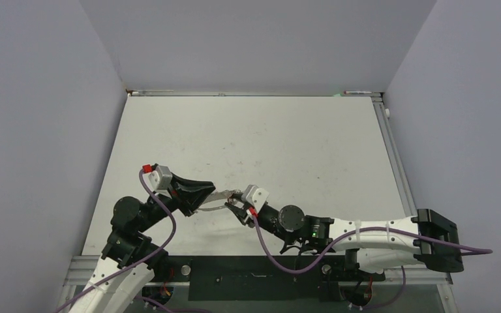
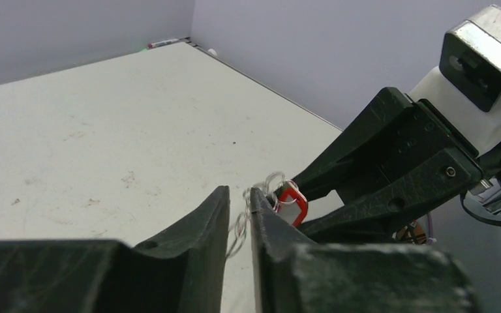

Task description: Put the keys on the keyring

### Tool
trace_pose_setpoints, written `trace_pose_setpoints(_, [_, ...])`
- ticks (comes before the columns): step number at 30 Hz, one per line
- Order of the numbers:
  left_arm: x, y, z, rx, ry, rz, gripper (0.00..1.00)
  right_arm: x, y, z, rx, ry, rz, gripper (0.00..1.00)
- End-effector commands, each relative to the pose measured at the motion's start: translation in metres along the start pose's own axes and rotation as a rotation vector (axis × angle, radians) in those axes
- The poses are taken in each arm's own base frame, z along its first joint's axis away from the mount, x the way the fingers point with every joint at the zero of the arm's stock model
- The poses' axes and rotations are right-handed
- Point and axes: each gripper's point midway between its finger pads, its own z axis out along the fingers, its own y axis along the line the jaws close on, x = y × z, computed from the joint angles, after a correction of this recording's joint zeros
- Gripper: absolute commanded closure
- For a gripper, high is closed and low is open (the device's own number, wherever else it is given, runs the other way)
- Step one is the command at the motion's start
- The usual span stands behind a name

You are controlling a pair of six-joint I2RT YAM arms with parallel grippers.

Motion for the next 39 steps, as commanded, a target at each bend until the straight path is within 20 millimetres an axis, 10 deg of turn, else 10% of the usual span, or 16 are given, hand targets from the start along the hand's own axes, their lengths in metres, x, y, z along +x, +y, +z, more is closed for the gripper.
trace_pose_setpoints(1, [-0.019, -0.009, 0.001, 0.040, -0.057, 0.044, 0.78, -0.023, 0.020, 0.001, -0.145, 0.020, 0.034, 0.95])
trace_pose_setpoints(10, [-0.034, -0.010, -0.012, 0.020, -0.133, 0.200, 0.46, -0.035, 0.030, -0.010, -0.253, 0.157, 0.060, 0.95])
trace_pose_setpoints(39, [-0.004, -0.074, -0.015, 0.434, -0.074, 0.267, 0.45, -0.081, 0.037, -0.026, -0.495, 0.338, 0.267, 0.95])
